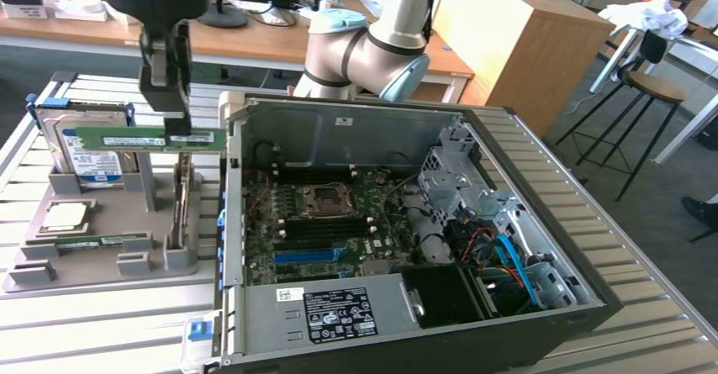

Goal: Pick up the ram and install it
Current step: 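Pick up the ram and move it above insertion slot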

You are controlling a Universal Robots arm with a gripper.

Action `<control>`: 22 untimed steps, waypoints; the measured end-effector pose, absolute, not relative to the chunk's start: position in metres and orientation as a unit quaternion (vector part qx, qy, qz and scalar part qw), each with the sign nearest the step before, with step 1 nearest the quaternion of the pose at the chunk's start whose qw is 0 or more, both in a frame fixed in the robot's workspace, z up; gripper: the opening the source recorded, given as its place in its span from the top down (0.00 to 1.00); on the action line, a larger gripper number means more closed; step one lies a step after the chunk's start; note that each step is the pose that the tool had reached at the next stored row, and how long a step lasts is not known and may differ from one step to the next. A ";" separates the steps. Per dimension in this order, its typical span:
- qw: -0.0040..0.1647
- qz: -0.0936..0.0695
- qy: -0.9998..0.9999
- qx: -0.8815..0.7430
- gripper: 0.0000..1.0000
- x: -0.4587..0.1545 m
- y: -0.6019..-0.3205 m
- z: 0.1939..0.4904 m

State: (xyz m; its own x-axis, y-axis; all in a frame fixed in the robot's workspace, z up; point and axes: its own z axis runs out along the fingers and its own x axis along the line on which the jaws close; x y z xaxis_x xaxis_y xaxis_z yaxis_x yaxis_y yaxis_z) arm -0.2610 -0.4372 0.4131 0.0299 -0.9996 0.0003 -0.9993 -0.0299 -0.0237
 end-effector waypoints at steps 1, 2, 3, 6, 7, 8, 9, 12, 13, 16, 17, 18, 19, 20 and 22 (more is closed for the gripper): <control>0.008 -0.008 0.696 -0.718 0.89 -0.259 -0.437 0.413; 0.008 -0.008 0.696 -0.718 0.89 -0.257 -0.437 0.413; 0.008 -0.008 0.696 -0.718 0.89 -0.256 -0.437 0.413; 0.008 -0.008 0.696 -0.718 0.89 -0.251 -0.437 0.413; 0.008 -0.008 0.696 -0.718 0.89 -0.249 -0.437 0.413; 0.008 -0.008 0.696 -0.718 0.89 -0.247 -0.437 0.413; 0.008 -0.008 0.696 -0.718 0.89 -0.244 -0.437 0.413; 0.008 -0.008 0.696 -0.718 0.89 -0.238 -0.437 0.413; 0.008 -0.008 0.696 -0.718 0.89 -0.237 -0.437 0.413; 0.008 -0.008 0.696 -0.718 0.89 -0.231 -0.437 0.413; 0.008 -0.008 0.696 -0.718 0.89 -0.230 -0.437 0.413; 0.008 -0.008 0.696 -0.718 0.89 -0.228 -0.437 0.413; 0.008 -0.008 0.696 -0.718 0.89 -0.227 -0.437 0.413; 0.008 -0.008 0.696 -0.718 0.89 -0.226 -0.437 0.413; 0.008 -0.008 0.696 -0.718 0.89 -0.224 -0.437 0.413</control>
State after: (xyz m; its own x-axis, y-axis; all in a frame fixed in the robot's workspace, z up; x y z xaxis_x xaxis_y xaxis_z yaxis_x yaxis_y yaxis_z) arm -0.2240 -0.4372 0.4131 0.0298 -0.9996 0.0003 -0.9993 -0.0298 -0.0237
